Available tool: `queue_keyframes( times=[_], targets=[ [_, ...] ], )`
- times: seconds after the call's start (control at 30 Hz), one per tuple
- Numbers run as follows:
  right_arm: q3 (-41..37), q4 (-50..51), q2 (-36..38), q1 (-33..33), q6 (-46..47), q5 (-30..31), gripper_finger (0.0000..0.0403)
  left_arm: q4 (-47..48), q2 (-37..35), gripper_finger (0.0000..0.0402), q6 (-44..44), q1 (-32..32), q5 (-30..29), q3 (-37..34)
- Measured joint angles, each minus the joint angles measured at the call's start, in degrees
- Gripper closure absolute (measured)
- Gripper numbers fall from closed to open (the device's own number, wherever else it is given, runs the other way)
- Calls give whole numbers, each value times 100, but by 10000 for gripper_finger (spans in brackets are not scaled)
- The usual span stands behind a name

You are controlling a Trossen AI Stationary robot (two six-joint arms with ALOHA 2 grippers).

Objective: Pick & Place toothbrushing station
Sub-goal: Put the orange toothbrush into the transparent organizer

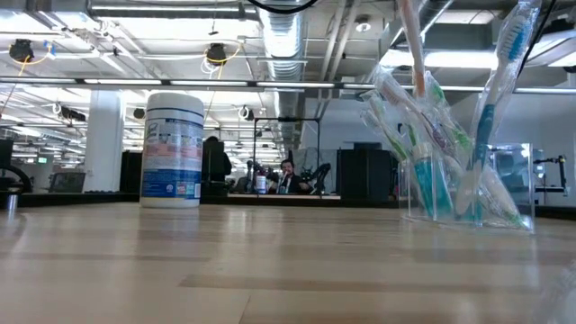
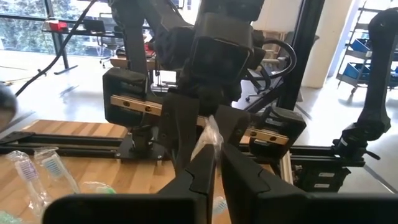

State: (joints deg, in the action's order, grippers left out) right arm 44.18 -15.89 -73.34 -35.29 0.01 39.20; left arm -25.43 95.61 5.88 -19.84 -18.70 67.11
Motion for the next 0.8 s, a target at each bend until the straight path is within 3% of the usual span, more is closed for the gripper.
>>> queue_keyframes(
  times=[0.3, 0.8],
  targets=[
    [0, 227, 350, -434, 88, 769, 401, 10, -39, 355, -7, -39, -20, 0],
    [0, 1046, 419, -995, 1050, 1839, 402, 38, -76, 363, 38, -372, -5, -355]
  ],
)
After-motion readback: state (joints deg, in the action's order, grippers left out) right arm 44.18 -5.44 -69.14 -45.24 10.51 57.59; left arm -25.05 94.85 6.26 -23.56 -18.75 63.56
